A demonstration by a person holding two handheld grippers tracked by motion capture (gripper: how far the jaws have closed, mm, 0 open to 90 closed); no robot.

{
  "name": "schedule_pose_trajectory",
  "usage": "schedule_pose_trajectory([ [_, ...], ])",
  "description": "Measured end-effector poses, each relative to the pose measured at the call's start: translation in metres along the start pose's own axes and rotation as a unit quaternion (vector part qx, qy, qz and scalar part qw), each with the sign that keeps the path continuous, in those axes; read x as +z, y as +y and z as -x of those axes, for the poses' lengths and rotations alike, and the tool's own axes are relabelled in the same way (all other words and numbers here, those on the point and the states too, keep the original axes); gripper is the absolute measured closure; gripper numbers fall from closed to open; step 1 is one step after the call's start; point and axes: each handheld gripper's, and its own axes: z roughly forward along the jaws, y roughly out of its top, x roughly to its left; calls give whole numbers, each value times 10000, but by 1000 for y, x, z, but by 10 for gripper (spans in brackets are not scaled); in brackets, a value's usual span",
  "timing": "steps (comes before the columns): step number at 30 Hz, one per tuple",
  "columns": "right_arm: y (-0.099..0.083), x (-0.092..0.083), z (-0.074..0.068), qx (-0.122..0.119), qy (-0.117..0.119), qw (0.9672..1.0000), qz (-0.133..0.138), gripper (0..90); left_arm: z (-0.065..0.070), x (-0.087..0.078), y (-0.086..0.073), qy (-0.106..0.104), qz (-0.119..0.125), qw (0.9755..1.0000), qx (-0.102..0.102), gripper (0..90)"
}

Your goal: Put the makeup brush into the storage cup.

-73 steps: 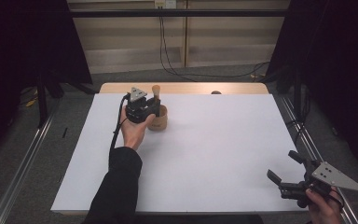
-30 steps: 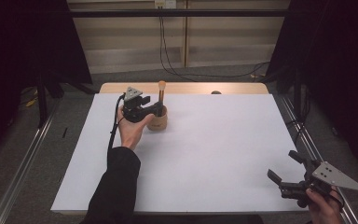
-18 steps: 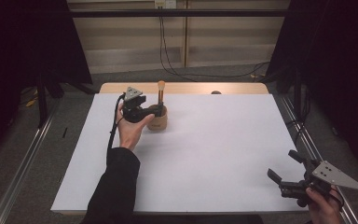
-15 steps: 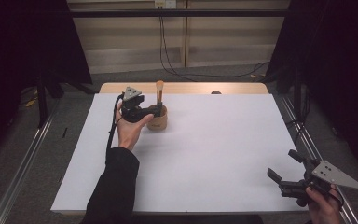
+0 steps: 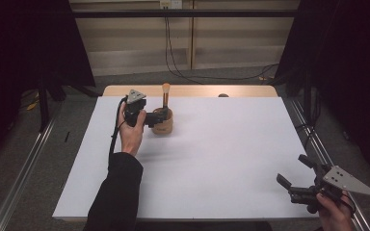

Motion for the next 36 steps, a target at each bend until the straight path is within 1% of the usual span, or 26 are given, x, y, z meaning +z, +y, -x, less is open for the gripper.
schedule_pose_trajectory([
  [1,0,0,0,-12,-18,10000,41,0,1,-1,0,22,53,10000,46,26],
  [4,0,-1,-2,7,-33,10000,-8,0,6,-5,2,114,133,9998,70,24],
  [5,0,0,-1,-56,-45,10000,19,0,8,-6,2,120,157,9998,86,24],
  [6,0,0,-2,-62,-36,10000,12,0,9,-7,2,74,180,9998,95,24],
  [7,0,0,-2,-52,-25,10000,20,0,9,-9,3,108,183,9997,128,24],
  [8,0,-1,-3,-47,-3,10000,12,0,9,-10,3,84,249,9996,135,24],
  [10,1,-1,-3,-45,-2,10000,-8,0,10,-14,3,156,313,9993,111,24],
  [11,1,-1,-3,-44,-32,10000,11,0,11,-15,2,145,419,9990,18,24],
  [13,1,0,-3,-22,-37,10000,18,0,12,-19,2,127,387,9992,48,24],
  [14,1,0,-3,-24,-31,10000,18,0,12,-21,2,179,390,9990,92,24],
  [15,1,0,-3,-33,-37,10000,29,0,13,-23,1,161,460,9988,77,24],
  [17,1,0,-3,-44,-28,10000,24,0,12,-27,0,68,479,9988,40,24],
  [18,1,0,-3,-34,-32,10000,27,0,13,-31,-1,122,474,9988,99,29],
  [19,1,1,-3,-23,-23,10000,24,0,14,-34,-2,152,511,9985,93,30],
  [20,1,1,-3,-27,0,10000,20,0,14,-37,-2,182,487,9985,142,27],
  [21,1,1,-3,-31,-2,10000,15,0,15,-39,-3,143,508,9986,102,26],
  [22,1,1,-3,-33,-7,10000,-6,0,15,-41,-3,88,493,9987,109,28],
  [23,1,1,-3,-55,0,10000,-6,0,15,-43,-3,107,472,9987,144,29],
  [24,1,2,-3,-47,-14,10000,-1,0,17,-45,-4,117,529,9985,110,29],
  [25,1,2,-3,-40,1,10000,7,0,17,-48,-4,93,499,9986,122,29],
  [27,1,3,-3,-57,22,10000,1,0,17,-52,-4,-9,539,9985,68,27],
  [28,1,3,-3,-56,11,10000,10,0,17,-54,-5,-100,581,9982,83,29],
  [29,1,3,-3,-57,16,10000,9,0,18,-56,-6,-127,594,9980,155,29],
  [32,1,3,-3,-56,32,10000,-1,0,21,-61,-10,-55,606,9978,281,29],
  [34,1,3,-3,-57,25,10000,11,0,24,-64,-12,-69,642,9975,290,27],
  [36,1,3,-3,-63,32,10000,8,0,26,-69,-14,-8,700,9972,263,22],
])
